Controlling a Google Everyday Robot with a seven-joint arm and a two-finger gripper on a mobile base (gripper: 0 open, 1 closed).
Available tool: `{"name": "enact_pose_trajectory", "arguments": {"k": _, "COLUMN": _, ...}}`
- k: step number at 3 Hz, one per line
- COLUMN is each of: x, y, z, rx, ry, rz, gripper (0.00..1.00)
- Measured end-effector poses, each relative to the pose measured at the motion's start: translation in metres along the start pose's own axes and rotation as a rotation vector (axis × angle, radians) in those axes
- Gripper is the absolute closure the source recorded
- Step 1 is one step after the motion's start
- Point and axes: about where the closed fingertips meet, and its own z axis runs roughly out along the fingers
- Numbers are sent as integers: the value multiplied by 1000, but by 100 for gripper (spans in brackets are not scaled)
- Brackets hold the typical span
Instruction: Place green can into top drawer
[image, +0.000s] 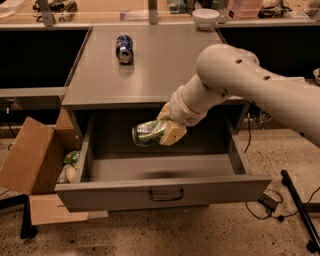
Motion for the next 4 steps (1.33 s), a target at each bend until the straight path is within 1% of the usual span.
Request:
{"name": "enact_pose_trajectory", "arguments": {"k": 1, "x": 23, "y": 18, "z": 36, "rx": -25, "ry": 48, "rz": 85, "gripper": 100}}
{"name": "enact_pose_trajectory", "arguments": {"k": 2, "x": 59, "y": 32, "z": 76, "rx": -16, "ry": 108, "rz": 203, "gripper": 100}}
{"name": "enact_pose_trajectory", "arguments": {"k": 3, "x": 86, "y": 33, "z": 99, "rx": -11, "ry": 131, "rz": 275, "gripper": 100}}
{"name": "enact_pose_trajectory", "arguments": {"k": 4, "x": 121, "y": 24, "z": 115, "rx": 5, "ry": 110, "rz": 371, "gripper": 74}}
